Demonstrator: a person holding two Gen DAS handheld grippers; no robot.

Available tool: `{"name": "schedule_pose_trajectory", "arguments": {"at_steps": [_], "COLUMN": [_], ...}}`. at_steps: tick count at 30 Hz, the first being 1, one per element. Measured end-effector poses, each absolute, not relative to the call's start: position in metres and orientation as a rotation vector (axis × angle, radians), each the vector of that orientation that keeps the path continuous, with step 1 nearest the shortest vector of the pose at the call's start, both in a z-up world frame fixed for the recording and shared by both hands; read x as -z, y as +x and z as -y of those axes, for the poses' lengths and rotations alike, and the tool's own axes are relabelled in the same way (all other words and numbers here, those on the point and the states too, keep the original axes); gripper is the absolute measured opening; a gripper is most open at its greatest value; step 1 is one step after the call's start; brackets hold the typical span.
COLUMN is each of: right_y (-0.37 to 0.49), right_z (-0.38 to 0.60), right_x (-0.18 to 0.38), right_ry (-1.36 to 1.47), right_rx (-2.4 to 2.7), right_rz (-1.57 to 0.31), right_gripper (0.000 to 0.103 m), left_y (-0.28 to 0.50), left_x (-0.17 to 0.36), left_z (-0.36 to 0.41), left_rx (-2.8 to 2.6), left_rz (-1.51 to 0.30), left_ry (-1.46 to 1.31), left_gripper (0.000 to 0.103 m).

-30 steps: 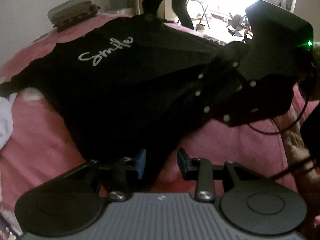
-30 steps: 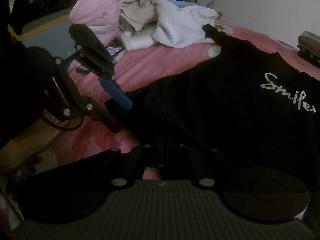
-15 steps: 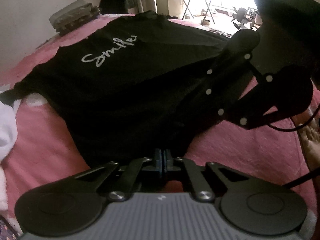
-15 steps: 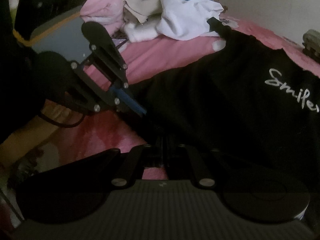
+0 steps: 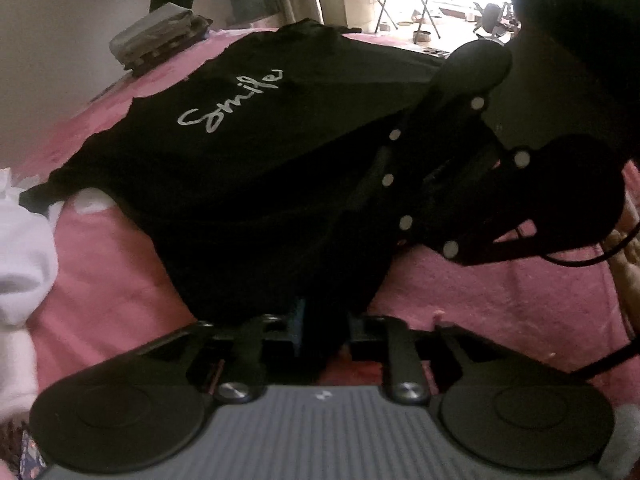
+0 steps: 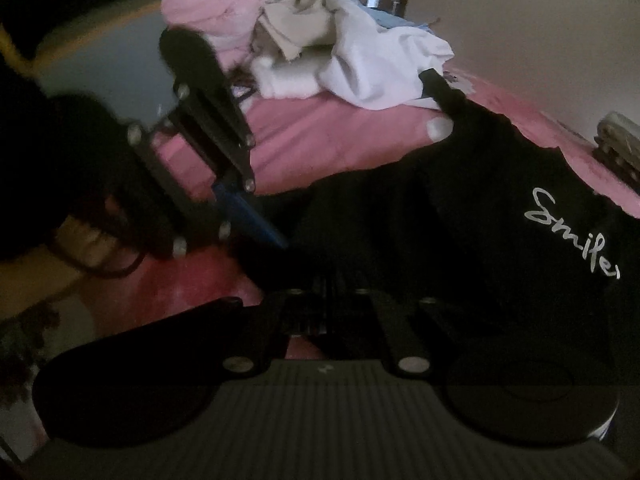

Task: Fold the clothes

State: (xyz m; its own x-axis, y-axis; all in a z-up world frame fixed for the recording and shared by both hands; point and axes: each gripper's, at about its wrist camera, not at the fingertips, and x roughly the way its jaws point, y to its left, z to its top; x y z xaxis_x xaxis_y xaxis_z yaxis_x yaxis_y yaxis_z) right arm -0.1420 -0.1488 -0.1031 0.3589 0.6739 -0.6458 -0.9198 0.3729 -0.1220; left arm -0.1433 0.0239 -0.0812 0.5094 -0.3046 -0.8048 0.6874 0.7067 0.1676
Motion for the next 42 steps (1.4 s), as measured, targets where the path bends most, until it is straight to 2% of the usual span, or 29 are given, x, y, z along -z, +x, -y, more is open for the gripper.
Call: {"name": "schedule_pose_trajectory", "arguments": {"at_steps": [5,8,15,18,32,42], "right_y": [-0.143,-0.143,-0.152,-0.155,-0.171,-0.175], "right_z": [0.150,0.151,0.147,0.146,0.137,0.135], "right_x": [0.095,0.090,0.092,0.094,0.111,0.107], "right_ry": [-0.470,-0.440,-0.454,-0.468,-0.586,-0.610], "right_rx": [-1.083,-1.080,-1.093,-1.095,-1.062,-1.042], "right_rz": [-0.551,-0.551,-0.540,-0.537,-0.513,-0.462], "right_gripper": [0.000,0.001,0.000,0.001,0.001,0.001], "left_y": [-0.144,-0.143,-0.149,-0.154,-0.167,-0.180], "left_x": [0.083,0.082,0.084,0.082,0.085,0.080], "left_z": [-0.029,-0.037,-0.054,-0.059,-0.064,-0.057], "left_rx": [0.566,0.490,0.360,0.329,0.277,0.277], "left_rz": [-0.822,-0.815,-0.854,-0.853,-0.872,-0.789], "left_ry": [0.509,0.498,0.521,0.519,0.521,0.642], "left_gripper": [0.027,0.016,0.016,0.006,0.003,0.003]}}
